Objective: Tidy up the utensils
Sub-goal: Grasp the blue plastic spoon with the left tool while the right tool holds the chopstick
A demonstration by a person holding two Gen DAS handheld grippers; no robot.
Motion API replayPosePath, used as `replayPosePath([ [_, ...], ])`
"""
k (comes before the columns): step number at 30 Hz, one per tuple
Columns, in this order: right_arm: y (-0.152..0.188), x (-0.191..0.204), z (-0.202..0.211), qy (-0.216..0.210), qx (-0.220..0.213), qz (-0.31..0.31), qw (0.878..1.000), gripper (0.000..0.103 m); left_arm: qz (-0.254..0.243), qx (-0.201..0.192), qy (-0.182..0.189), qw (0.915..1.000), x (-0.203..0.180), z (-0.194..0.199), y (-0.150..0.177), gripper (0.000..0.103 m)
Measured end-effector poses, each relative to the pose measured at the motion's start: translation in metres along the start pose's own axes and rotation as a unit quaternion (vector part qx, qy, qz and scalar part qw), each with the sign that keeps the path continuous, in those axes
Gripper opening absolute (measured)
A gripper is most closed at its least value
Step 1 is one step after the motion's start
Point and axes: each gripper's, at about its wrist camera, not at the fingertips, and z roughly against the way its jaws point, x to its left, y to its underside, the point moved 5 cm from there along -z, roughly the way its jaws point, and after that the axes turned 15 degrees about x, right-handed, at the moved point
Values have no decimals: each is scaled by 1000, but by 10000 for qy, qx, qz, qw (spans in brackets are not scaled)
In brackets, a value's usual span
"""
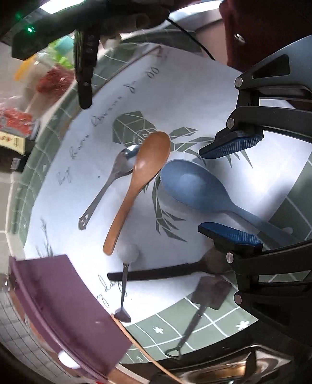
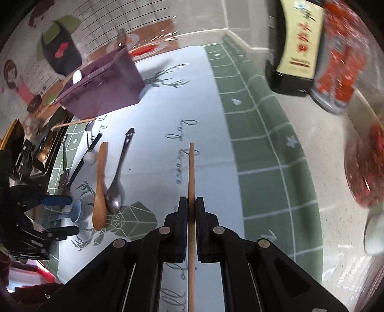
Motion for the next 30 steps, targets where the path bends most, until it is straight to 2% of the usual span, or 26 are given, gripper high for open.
replayPosePath([
  [7, 8, -3, -1, -207, 31, -136, 9997, 5, 44, 139, -89, 9999, 1, -2, -17, 56],
  [11, 8, 9, 1, -277, 43, -17, 9996, 5, 501, 93, -211, 9985, 5, -4, -19, 51],
  [13, 8, 16, 1, -316, 30, 55, 9995, 5, 761, -3, -137, 9970, 9, -2, -17, 49],
  [15, 7, 25, 1, -377, 23, 134, 9992, 5, 1103, -166, 64, 9937, 17, 2, -14, 30],
  [16, 6, 29, 0, -404, 26, 165, 9990, 5, 1285, -236, 219, 9912, 22, 3, -12, 17],
  [19, 4, 43, -2, -512, 41, 265, 9983, 5, 1877, -583, 682, 9781, 36, 11, -4, 8],
  [21, 2, 53, -2, -573, 10, 326, 9978, 5, 2129, -933, 897, 9685, 44, 21, 7, 5],
  [23, 1, 62, -1, -573, -25, 394, 9976, 5, 2408, -1324, 941, 9569, 53, 37, 23, 5],
  [26, -1, 76, 0, -489, -77, 566, 9972, 5, 2709, -1610, 961, 9442, 64, 51, 42, 4],
  [28, 0, 85, -1, -482, -70, 677, 9965, 5, 2827, -1714, 955, 9389, 64, 56, 51, 4],
  [30, 0, 90, -2, -357, -72, 785, 9962, 5, 2783, -1618, 1018, 9413, 65, 57, 57, 4],
])
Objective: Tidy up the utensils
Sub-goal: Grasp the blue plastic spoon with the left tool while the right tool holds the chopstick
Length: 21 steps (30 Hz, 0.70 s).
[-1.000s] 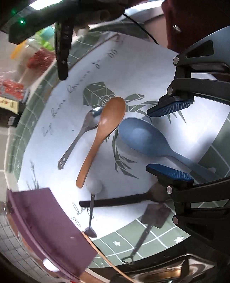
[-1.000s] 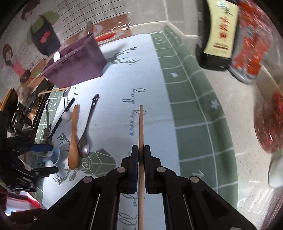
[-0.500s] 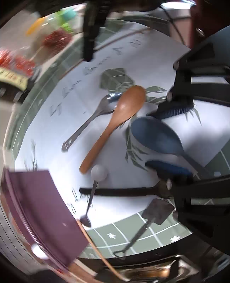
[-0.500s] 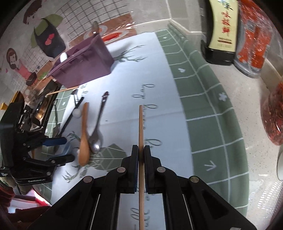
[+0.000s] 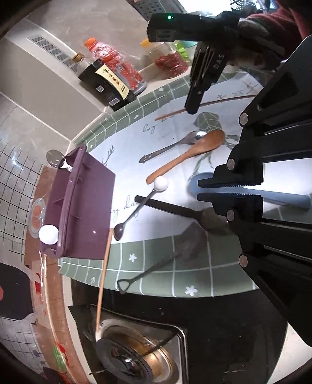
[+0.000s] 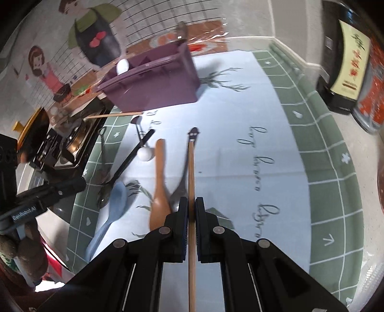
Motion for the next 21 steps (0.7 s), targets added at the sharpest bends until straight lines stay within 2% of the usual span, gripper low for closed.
replayPosePath([
  [2, 1, 1, 0, 154, 4, 102, 9998, 5, -176, 252, -135, 9994, -2, -3, 3, 6],
  [5, 4, -6, -1, 274, 41, 92, 9996, 5, -653, 422, -601, 9952, -17, -17, 8, 6],
  [7, 6, -14, -4, 308, 85, 2, 9995, 5, -697, 405, -534, 9953, -25, -25, 6, 8],
  [9, 9, -19, -7, 297, 116, -89, 9995, 5, -706, 366, -498, 9956, -33, -33, 4, 16],
  [11, 13, -23, -9, 275, 133, -152, 9994, 5, -900, 356, -761, 9924, -41, -41, 3, 45],
  [13, 14, -25, -11, 265, 157, -190, 9993, 5, -1101, 424, -1079, 9871, -46, -51, 3, 52],
  [21, 21, -39, -15, 240, 133, -435, 9987, 5, -834, 645, -1010, 9893, -37, -70, -8, 52],
])
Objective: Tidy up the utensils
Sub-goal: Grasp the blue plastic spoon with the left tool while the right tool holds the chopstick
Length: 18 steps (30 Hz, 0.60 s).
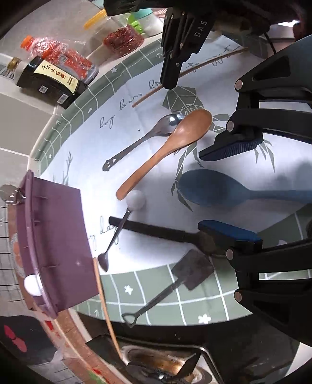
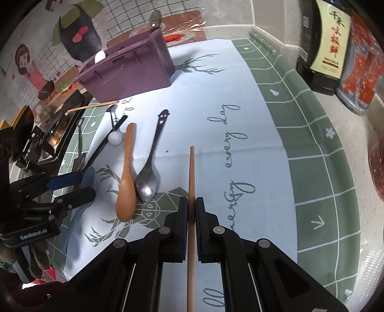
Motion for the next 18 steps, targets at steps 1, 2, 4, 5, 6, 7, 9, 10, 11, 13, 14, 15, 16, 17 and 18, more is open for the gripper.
replayPosePath([
  [1, 0, -2, -1, 20, 6, -31, 10000, 5, 0, 9, 35, 10000, -1, -1, 0, 52],
  [2, 1, -4, -1, 30, 10, -53, 10000, 5, -17, 36, 62, 10000, -2, -3, -1, 52],
  [4, 2, -7, -1, 38, 13, -87, 10000, 5, -72, 110, 85, 9999, -6, -7, -1, 52],
  [5, 2, -7, -1, 47, 10, -91, 9999, 5, -93, 92, 58, 9999, -7, -8, -1, 52],
  [6, 2, -8, -1, 50, 5, -87, 9999, 5, -93, 123, 44, 9999, -8, -8, -1, 52],
  [7, 2, -7, 0, 55, -6, -76, 10000, 5, -53, 149, 54, 9999, -8, -8, -2, 52],
  [9, 2, -7, 1, 93, -30, -48, 9999, 5, 148, 192, 95, 9997, -4, -7, -2, 50],
  [10, 1, -6, 1, 104, -38, -33, 9999, 5, 282, 210, 121, 9993, -1, -7, -2, 47],
  [11, 1, -5, 1, 102, -42, -24, 9999, 5, 414, 215, 160, 9988, 2, -6, -3, 44],
  [13, 0, -3, 0, 105, -43, -6, 9999, 5, 615, 183, 225, 9977, 7, -6, -3, 36],
  [14, -1, -2, 0, 112, -44, 5, 9999, 5, 677, 146, 334, 9970, 9, -5, -3, 36],
  [15, -1, -1, 0, 117, -50, 13, 9999, 5, 753, 94, 470, 9960, 12, -4, -3, 36],
  [16, -2, 0, 1, 119, -72, 20, 9999, 5, 816, 21, 585, 9949, 15, -2, -1, 36],
  [17, -2, 2, 2, 110, -110, 37, 9999, 5, 842, -56, 621, 9945, 17, 1, 1, 36],
  [18, -3, 4, 5, 101, -166, 61, 9998, 5, 854, -168, 648, 9941, 18, 5, 3, 36],
])
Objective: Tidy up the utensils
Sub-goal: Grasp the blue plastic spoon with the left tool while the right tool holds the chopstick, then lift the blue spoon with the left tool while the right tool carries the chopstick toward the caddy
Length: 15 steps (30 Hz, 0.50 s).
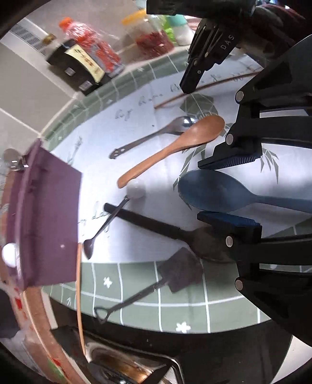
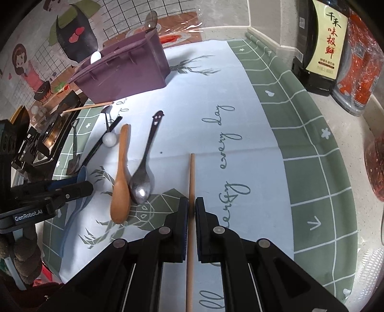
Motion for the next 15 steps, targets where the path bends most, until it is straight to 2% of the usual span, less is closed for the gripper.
replayPosePath([
  [4, -4, 10, 14, -7, -256, 95, 9996, 5, 229, -376, 95, 9990, 11, 24, 6, 36],
  [7, -7, 17, 24, -38, -438, 161, 9989, 5, 357, -721, 30, 9968, 21, 48, 9, 36],
  [13, -1, 12, 8, 176, 29, 190, 9997, 8, 441, -910, -3, 9949, 29, 70, 17, 36],
  [15, 4, 7, 6, 193, 122, 152, 9996, 18, 429, -957, -30, 9945, 29, 74, 20, 36],
])
